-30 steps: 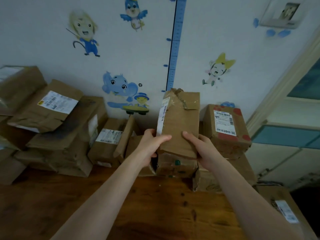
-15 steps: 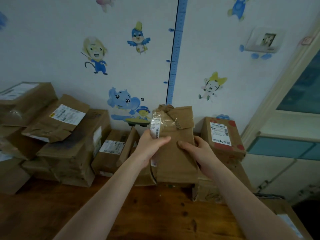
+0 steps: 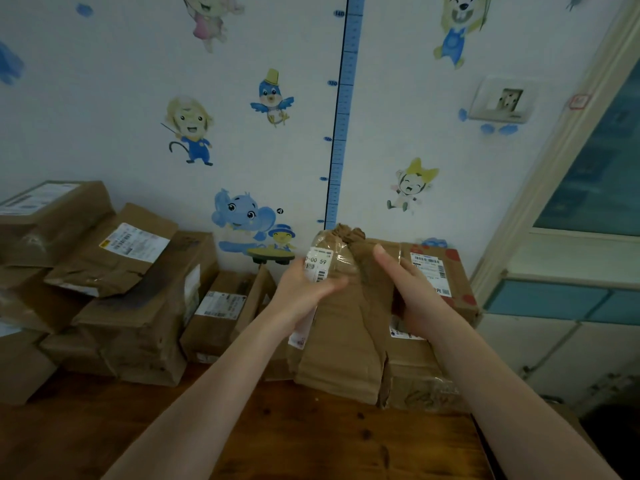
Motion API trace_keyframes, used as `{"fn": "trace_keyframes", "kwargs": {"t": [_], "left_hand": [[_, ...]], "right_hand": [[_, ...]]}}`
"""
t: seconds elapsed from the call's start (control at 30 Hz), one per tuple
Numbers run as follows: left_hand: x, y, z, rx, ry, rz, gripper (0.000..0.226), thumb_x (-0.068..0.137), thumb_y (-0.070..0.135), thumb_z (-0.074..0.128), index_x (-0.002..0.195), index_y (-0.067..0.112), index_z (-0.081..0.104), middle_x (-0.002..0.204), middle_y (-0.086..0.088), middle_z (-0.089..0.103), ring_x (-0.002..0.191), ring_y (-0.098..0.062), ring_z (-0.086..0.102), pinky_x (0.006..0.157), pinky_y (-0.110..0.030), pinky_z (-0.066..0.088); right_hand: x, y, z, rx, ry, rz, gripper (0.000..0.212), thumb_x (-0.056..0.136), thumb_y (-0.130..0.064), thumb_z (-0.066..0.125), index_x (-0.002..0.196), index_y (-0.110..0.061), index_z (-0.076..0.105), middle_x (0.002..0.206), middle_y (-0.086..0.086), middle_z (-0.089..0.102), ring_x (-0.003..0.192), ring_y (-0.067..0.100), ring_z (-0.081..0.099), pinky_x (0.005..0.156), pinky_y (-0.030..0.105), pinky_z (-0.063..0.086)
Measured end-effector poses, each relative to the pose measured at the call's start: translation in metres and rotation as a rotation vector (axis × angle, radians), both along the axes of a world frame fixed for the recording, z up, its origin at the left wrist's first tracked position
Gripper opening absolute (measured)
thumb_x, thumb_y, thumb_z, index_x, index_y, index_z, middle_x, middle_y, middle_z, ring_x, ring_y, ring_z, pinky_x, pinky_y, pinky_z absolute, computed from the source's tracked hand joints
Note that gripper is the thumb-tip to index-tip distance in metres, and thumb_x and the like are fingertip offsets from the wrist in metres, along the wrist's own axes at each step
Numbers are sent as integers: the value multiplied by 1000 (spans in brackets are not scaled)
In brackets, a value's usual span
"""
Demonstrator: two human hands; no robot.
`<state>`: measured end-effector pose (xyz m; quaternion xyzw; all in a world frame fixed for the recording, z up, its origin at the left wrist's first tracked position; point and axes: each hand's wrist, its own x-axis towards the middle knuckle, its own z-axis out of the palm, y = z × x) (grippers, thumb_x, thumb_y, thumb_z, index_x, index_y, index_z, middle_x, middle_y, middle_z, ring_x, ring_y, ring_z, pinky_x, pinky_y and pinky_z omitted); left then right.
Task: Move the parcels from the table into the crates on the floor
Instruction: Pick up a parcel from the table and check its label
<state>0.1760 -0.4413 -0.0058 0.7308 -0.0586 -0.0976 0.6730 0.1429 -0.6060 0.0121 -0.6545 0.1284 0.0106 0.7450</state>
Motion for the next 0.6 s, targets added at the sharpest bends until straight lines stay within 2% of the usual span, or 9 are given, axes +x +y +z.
{"fn": "trace_keyframes", "kwargs": {"t": [0.07,0.13,0.2,0.27,0.33,0.4,0.47,0.53,0.6], "left_hand": [[-2,1,4,18,-8,-72,39,76,29,76,109,23,57,105,5,66,93,-6,61,72,-19,48],[-4,-2,9,17,-41,-70,36,76,34,76,105,26,55,100,12,62,89,0,57,68,-14,43],[-1,-2,10,22,-102,40,47,74,30,79,113,18,55,102,8,63,91,-3,58,72,-16,45],[1,0,8,61,-175,107,52,73,24,80,117,13,55,103,4,65,96,-10,61,79,-20,48],[0,1,7,103,-243,101,51,74,22,79,118,14,54,101,8,63,95,-7,60,78,-14,46],[-3,1,10,135,-283,68,54,78,23,76,124,18,49,104,11,59,96,-3,56,75,-8,41],[-6,0,15,141,-263,-9,62,82,34,71,134,21,42,116,12,55,110,-7,53,84,-12,40],[-12,-3,22,109,-159,-78,74,81,53,61,143,26,30,127,16,46,121,-9,45,97,-24,37],[-12,-6,26,57,-57,-70,73,81,60,54,142,29,28,133,14,43,121,-12,44,93,-31,43]], "right_hand": [[1,-1,1,6,-40,-36,41,83,-34,69,118,-15,59,110,6,68,98,21,66,87,40,54],[-1,0,0,-104,-95,-46,42,84,-28,69,121,-13,58,112,8,68,97,22,66,85,39,55],[-2,2,-1,-185,-116,-29,52,80,-28,72,127,-14,53,114,8,66,100,22,66,87,41,55],[-4,2,1,-138,-95,15,55,78,-32,73,126,-17,51,112,4,65,99,20,65,86,39,55],[-5,3,7,-81,-45,99,44,81,-41,67,117,-22,51,108,-1,63,99,17,62,83,35,52],[-4,4,10,-41,-41,98,30,86,-40,63,111,-25,53,105,-2,63,97,15,61,78,30,51],[-3,5,11,-30,-67,29,26,89,-28,63,113,-21,56,102,0,63,94,15,61,78,30,52],[-3,5,9,-78,-101,8,36,88,-21,64,122,-20,51,106,0,61,97,17,60,84,33,51],[-3,5,7,-124,-144,19,48,86,-18,66,128,-26,45,114,1,57,105,21,57,93,40,49]]}}
